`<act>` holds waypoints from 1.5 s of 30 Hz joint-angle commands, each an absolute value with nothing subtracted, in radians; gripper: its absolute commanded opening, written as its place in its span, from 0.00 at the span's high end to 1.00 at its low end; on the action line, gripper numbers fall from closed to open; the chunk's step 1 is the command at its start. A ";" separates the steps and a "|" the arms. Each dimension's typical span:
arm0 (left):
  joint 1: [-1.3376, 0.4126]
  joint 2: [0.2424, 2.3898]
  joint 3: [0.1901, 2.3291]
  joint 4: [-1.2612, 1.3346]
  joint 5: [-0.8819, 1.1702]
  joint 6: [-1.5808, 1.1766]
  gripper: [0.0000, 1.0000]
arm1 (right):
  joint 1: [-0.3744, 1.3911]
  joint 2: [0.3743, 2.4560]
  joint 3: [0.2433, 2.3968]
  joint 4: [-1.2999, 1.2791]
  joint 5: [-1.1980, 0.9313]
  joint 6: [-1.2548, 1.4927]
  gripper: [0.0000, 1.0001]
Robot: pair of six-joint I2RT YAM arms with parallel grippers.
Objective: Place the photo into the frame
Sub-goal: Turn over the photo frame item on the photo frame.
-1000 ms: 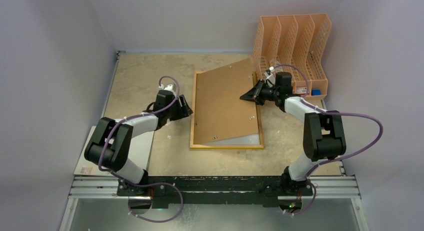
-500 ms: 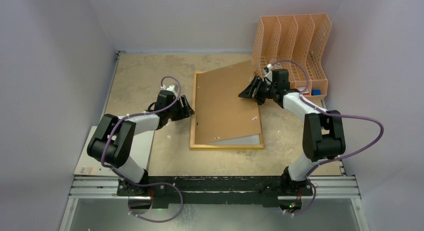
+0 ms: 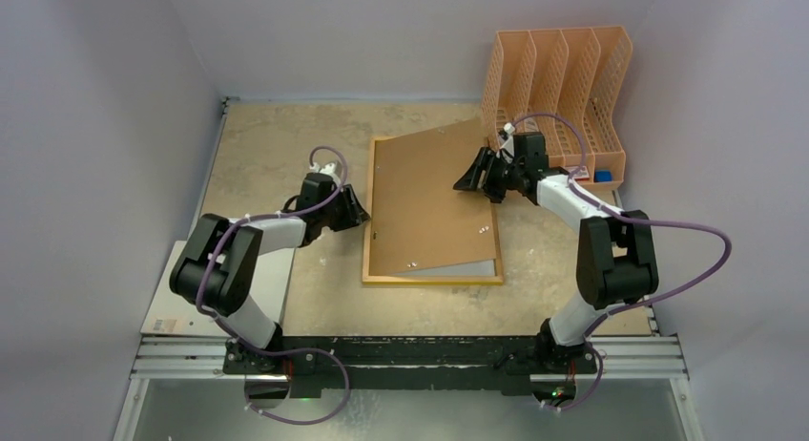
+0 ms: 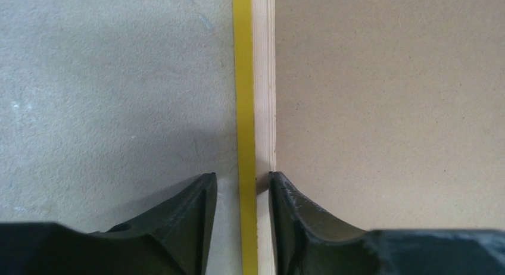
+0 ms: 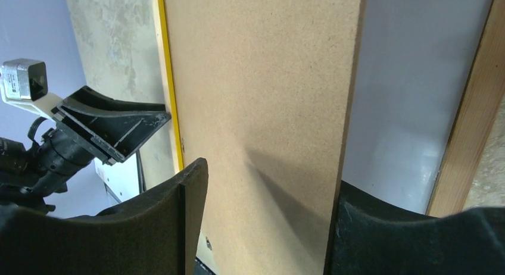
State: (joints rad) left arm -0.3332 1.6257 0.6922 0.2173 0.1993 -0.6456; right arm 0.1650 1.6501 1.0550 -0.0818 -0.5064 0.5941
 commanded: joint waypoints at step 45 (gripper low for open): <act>-0.327 1.697 0.724 0.289 0.287 -0.674 0.57 | 0.238 1.507 0.920 -0.150 0.032 0.463 0.10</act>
